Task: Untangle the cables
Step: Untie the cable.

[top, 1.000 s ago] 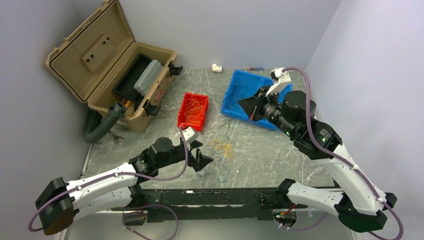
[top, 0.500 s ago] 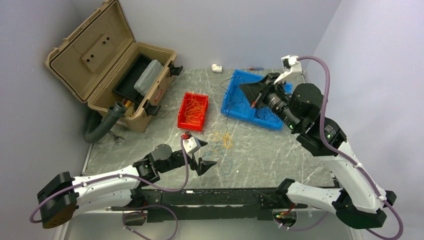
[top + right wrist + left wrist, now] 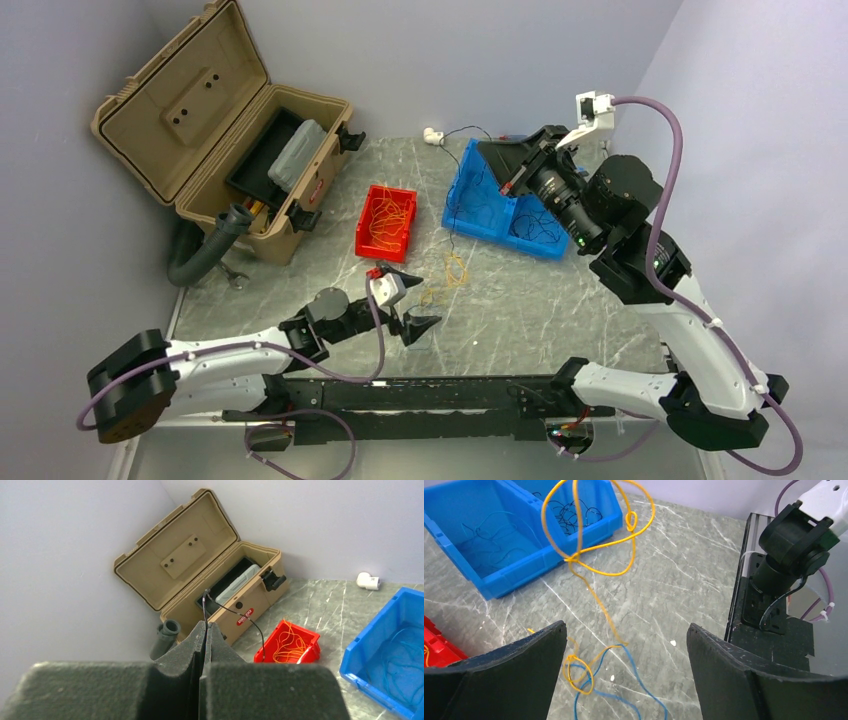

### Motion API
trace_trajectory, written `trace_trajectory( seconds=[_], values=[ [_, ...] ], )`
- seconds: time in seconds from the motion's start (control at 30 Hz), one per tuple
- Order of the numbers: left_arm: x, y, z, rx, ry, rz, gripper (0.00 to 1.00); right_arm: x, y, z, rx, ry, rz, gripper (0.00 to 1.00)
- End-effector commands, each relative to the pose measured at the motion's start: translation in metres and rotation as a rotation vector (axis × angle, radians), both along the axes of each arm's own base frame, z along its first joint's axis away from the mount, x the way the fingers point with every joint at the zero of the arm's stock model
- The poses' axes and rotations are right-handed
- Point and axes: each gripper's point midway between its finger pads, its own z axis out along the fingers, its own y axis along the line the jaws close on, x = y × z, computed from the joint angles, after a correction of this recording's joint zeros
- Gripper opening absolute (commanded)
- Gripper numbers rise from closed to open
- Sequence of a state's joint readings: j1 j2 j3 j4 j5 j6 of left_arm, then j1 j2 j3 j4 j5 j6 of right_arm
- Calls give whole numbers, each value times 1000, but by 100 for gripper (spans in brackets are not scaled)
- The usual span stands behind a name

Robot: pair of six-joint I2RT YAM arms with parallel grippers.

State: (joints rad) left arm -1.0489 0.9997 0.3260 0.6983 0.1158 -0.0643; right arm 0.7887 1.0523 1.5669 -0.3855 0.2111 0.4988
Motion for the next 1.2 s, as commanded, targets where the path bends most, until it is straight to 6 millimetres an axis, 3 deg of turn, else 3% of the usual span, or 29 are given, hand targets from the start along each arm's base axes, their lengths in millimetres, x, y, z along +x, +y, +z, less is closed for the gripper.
trace_trajectory(
  seconds=[0.0,0.27,0.4,0.5,0.57,0.7,0.77,0.87,1.03,1.17],
  values=[
    [8,-15,40,-116,-99,-1,92,-6,-6,33,95,-61,0,0],
    [34,-51,50,-132,-128,25,88,-10,-11,38,112,-67,-2,0],
    [42,-65,61,-184,-136,28,92,-13,-15,40,117,-72,-7,0],
    [51,-78,64,-174,-125,33,88,-15,-18,40,120,-74,-11,0],
    [62,-84,61,-151,-103,70,74,-16,-19,40,123,-72,-13,0],
    [76,-93,54,-132,-64,112,19,-16,-22,38,124,-70,-24,0],
    [76,-95,44,-124,-48,111,2,-16,-29,41,131,-78,-49,0],
    [80,-87,23,-116,10,157,0,-17,-45,55,145,-115,-110,0],
    [66,-77,-18,-90,113,133,0,-19,-88,79,158,-184,-279,0],
    [54,-66,-46,-70,189,122,0,-21,-115,87,174,-216,-393,0]
  ],
)
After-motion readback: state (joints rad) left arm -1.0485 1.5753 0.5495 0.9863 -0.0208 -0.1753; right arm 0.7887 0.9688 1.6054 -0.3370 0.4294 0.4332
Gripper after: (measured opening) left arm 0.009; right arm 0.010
